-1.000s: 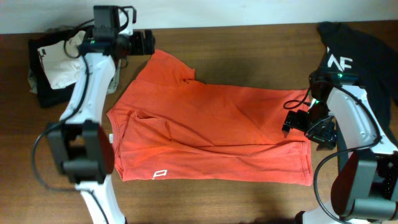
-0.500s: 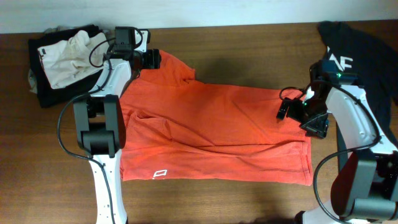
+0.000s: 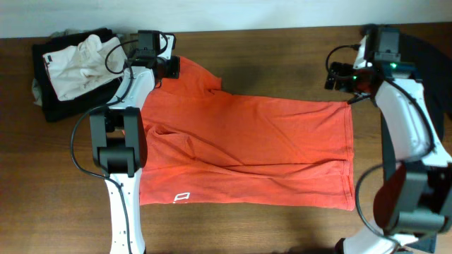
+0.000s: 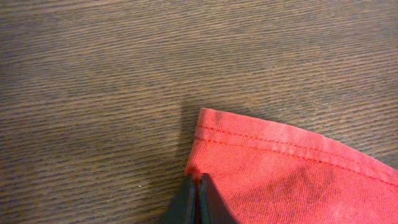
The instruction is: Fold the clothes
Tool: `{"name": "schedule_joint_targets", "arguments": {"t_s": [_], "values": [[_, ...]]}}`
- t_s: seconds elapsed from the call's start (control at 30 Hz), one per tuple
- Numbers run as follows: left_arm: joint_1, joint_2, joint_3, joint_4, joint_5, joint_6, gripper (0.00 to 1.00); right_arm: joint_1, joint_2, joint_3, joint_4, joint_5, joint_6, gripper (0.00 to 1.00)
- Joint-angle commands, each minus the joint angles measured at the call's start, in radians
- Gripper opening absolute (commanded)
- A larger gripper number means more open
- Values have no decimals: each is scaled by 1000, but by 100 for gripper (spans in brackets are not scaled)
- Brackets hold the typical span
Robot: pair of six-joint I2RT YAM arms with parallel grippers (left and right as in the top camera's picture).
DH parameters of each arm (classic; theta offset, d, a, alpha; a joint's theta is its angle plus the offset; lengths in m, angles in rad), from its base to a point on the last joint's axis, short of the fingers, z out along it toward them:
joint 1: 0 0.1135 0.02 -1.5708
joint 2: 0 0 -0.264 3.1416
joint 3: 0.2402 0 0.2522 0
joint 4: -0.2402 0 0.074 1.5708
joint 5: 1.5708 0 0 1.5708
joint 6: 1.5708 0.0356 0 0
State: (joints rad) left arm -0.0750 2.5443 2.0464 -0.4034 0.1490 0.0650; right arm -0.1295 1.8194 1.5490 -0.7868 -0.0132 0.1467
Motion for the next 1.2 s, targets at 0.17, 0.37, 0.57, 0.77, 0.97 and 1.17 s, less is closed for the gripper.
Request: {"name": "schedule_joint_targets", "arguments": {"t_s": [0.17,0.37,0.57,0.77,0.97,1.17], "values": [[-4,75,-21,-42,-15,5,1,-89,237,11,46,31,-62,99],[-4,76,-21,-43,-14,5,1,-117,328,11,81,-43,-89,99],[-4,76,-21,-46,-14,4,1,-117,367,11,118,-43,-100,84],[-4,76,-21,-58,-14,4,1,-107,398,11,148,-58,-125,48],[-4,72,-5,-70,-14,4,1,-107,397,16,140,-58,-105,4],[-3,-76,19,-180,-15,5,1,-108,394,154,-23,-35,-53,4]]}}
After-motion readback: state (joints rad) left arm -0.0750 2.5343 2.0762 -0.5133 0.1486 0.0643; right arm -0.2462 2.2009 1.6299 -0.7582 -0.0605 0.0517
